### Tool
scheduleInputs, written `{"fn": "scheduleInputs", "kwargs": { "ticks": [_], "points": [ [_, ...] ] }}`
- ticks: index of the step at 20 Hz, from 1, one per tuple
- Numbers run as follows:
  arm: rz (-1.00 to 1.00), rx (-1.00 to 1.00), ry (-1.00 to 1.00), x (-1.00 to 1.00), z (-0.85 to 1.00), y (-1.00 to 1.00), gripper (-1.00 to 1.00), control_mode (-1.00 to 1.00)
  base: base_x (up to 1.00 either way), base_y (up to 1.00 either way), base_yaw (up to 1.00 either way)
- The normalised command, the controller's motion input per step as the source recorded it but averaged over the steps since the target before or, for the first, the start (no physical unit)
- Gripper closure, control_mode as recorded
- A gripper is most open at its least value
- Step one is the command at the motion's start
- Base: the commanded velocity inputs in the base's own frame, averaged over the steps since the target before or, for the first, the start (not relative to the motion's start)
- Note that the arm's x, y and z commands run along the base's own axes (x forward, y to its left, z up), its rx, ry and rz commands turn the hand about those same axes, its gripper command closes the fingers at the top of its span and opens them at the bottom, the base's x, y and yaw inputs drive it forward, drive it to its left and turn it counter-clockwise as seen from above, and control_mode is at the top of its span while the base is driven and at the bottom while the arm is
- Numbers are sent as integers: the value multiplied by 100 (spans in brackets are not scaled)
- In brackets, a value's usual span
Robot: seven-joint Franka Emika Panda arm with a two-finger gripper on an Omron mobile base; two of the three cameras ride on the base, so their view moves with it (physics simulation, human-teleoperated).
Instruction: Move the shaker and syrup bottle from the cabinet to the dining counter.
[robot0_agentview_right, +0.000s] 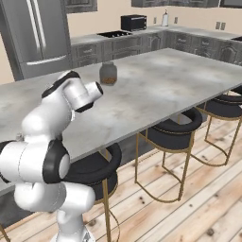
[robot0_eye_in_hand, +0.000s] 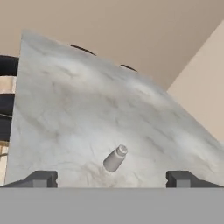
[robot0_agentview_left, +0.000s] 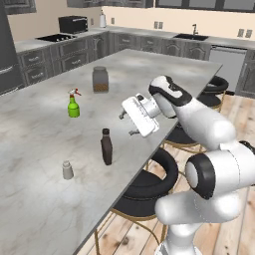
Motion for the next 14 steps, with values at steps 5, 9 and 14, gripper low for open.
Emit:
{"fn": "scheduleInputs", "kwargs": {
  "ticks": [5, 9, 14],
  "points": [
    [-6, -13, -22, -51, 44, -29, -100, -100, 0, 0, 0],
    [-5, -20, -19, -50, 14, -34, -100, -100, 0, 0, 0],
    [-6, -26, -15, -35, 0, -40, -100, -100, 0, 0, 0]
  ]
}}
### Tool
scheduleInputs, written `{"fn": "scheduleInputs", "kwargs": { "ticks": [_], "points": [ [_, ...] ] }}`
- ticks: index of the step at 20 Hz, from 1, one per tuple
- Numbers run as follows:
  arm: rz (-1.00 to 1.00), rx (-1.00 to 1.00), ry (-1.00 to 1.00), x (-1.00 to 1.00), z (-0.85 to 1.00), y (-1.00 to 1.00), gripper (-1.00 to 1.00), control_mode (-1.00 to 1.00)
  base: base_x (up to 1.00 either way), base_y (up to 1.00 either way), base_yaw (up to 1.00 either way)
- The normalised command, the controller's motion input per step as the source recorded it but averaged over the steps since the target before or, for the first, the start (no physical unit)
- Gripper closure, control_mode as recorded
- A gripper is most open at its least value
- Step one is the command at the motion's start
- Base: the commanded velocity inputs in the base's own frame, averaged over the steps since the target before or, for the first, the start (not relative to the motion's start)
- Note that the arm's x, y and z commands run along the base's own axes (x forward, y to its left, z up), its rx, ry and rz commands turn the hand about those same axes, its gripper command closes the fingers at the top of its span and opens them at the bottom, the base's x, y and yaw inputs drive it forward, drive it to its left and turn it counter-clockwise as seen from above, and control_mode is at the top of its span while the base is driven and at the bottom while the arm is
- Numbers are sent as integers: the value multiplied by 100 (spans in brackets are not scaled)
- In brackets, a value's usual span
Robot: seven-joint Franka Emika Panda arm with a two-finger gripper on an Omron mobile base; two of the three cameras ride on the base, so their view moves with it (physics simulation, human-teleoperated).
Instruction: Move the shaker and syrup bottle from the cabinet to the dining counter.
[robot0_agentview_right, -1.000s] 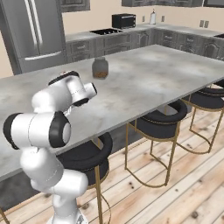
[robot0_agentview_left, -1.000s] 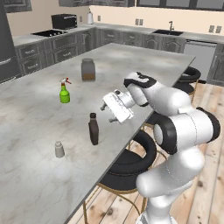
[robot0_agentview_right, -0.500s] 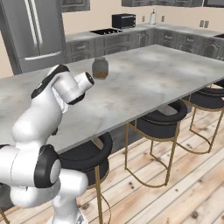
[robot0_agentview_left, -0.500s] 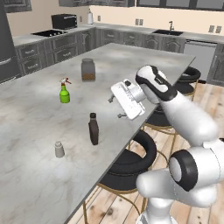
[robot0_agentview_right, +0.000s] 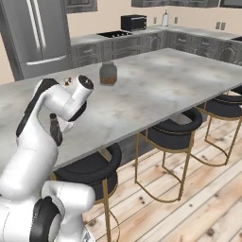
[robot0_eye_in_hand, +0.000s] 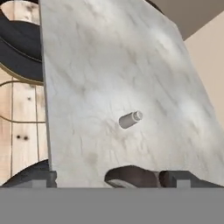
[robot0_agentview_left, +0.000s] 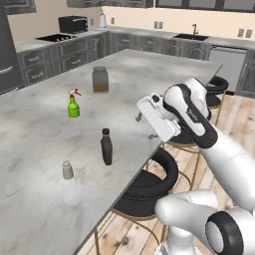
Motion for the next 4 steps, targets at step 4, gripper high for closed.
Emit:
{"fn": "scheduleInputs", "kwargs": {
  "ticks": [4],
  "points": [
    [-4, -27, -3, -23, 0, -37, -100, -100, 0, 0, 0]
  ]
}}
